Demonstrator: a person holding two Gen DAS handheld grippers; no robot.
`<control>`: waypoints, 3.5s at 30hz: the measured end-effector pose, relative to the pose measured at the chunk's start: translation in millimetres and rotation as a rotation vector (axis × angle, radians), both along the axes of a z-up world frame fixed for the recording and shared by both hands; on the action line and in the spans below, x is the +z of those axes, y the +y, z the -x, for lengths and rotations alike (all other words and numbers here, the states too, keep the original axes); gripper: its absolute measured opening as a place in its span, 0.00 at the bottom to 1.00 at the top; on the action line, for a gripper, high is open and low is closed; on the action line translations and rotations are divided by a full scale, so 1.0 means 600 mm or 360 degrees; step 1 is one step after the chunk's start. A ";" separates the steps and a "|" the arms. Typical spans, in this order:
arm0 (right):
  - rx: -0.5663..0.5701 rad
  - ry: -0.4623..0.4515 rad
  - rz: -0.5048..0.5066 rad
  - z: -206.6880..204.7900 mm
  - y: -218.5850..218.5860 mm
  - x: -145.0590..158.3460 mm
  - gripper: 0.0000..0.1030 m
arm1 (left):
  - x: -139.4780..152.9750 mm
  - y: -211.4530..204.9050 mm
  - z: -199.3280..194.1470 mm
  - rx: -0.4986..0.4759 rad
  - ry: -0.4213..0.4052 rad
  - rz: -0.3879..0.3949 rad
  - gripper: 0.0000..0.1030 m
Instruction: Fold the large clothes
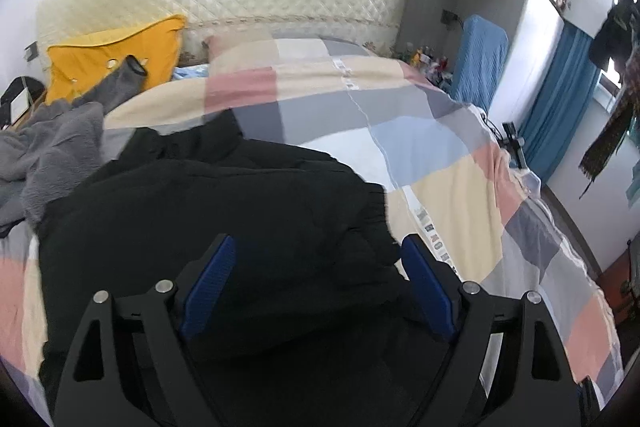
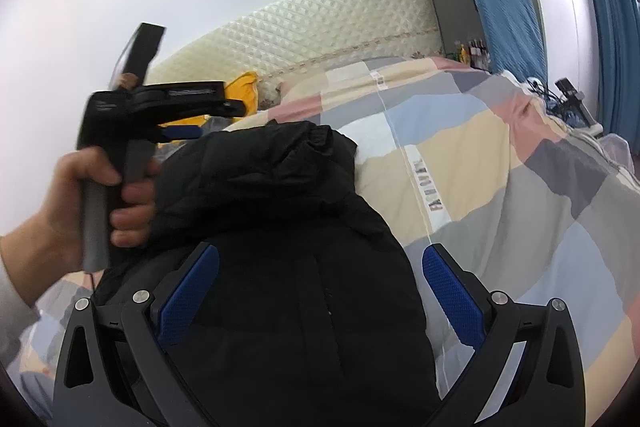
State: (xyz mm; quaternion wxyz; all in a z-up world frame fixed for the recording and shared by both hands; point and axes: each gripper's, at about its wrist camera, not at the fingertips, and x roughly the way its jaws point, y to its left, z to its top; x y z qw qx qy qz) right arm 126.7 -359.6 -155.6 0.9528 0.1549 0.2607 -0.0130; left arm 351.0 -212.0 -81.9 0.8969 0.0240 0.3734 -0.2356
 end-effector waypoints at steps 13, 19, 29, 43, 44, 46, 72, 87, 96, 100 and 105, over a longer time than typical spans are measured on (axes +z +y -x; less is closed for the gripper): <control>0.0292 -0.0238 0.0295 -0.235 0.104 0.112 1.00 | 0.054 0.222 -0.050 0.0364 -0.0271 -0.0114 0.83; 0.0341 -0.0107 0.0380 -0.372 0.156 0.034 1.00 | -0.026 0.273 -0.130 0.0483 -0.0181 -0.0184 0.83; 0.0371 -0.0079 0.0355 -0.458 0.144 -0.108 1.00 | -0.160 0.262 -0.192 0.0446 -0.0152 -0.0293 0.83; 0.0433 0.0009 0.0294 -0.500 0.152 -0.143 1.00 | -0.224 0.271 -0.240 0.0442 -0.0006 -0.0186 0.87; 0.0426 0.0021 0.0314 -0.502 0.156 -0.145 1.00 | -0.228 0.270 -0.245 0.0439 0.0024 -0.0193 0.87; 0.0421 0.0041 0.0337 -0.504 0.160 -0.147 1.00 | -0.232 0.268 -0.253 0.0431 0.0074 -0.0208 0.87; 0.0422 -0.0045 0.0120 -0.173 0.125 0.043 0.99 | 0.070 0.400 0.015 0.0413 0.0012 0.0012 0.88; 0.0438 0.0308 -0.0122 -0.017 0.048 0.038 1.00 | 0.120 0.592 0.236 0.0577 0.0444 0.0366 0.88; 0.0741 0.0728 -0.0283 0.015 -0.005 -0.023 1.00 | -0.029 0.646 0.292 0.0627 0.0798 0.0395 0.88; 0.0776 0.0907 -0.0176 0.037 -0.033 -0.059 1.00 | -0.077 0.651 0.301 0.0612 0.0888 0.0337 0.88; 0.0750 0.1075 -0.0345 0.055 -0.089 -0.117 1.00 | -0.133 0.652 0.303 0.0549 0.1026 0.0379 0.88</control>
